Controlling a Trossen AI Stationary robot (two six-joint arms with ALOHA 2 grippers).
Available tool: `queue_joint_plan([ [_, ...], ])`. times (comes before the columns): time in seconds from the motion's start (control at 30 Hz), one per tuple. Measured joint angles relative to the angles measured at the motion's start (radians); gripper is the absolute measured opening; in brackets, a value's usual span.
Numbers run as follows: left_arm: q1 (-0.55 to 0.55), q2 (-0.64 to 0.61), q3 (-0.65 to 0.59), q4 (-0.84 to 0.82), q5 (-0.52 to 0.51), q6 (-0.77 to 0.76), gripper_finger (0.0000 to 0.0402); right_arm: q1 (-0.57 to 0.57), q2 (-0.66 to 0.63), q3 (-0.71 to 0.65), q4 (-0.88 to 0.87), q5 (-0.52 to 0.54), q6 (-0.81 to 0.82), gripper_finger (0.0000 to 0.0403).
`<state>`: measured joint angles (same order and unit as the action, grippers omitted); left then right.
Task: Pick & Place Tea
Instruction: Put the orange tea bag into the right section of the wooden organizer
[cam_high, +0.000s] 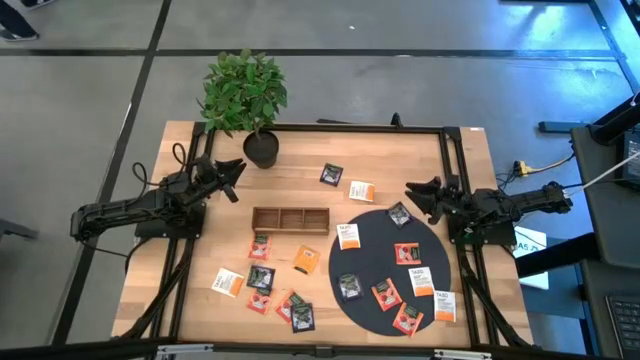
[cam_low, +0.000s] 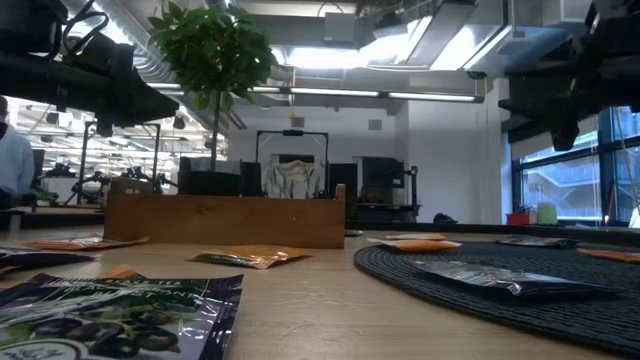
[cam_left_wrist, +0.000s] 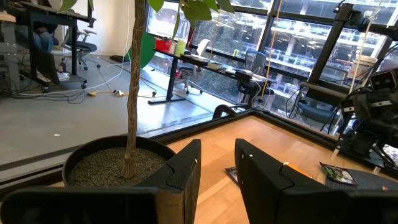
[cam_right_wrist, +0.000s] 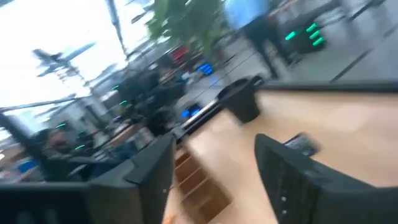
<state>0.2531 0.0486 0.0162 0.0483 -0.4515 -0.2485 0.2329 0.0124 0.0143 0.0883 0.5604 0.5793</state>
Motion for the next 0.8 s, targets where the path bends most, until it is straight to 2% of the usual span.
queue_joint_plan([
  [0.23, 0.0, 0.0, 0.0, 0.0, 0.0, -0.003, 0.0095, 0.0, 0.0, 0.0, -0.001, 0.024, 0.02, 0.0277],
  [0.37, 0.0, 0.0, 0.0, 0.0, 0.0, -0.003, 0.0095, 0.0, 0.0, 0.0, -0.002, 0.033, 0.015, 0.0279],
  [0.53, 0.0, 0.0, 0.0, 0.0, 0.0, -0.008, 0.0095, -0.001, 0.0, 0.0, -0.003, 0.094, 0.011, 0.0279],
  [0.63, 0.0, 0.0, 0.0, 0.0, 0.005, -0.064, 0.0095, -0.001, 0.0, 0.0, -0.003, 0.106, -0.016, 0.0279],
  [0.8, 0.0, 0.0, 0.0, 0.0, 0.005, -0.135, 0.0095, -0.001, 0.0, 0.0, -0.009, 0.205, -0.033, 0.0279],
])
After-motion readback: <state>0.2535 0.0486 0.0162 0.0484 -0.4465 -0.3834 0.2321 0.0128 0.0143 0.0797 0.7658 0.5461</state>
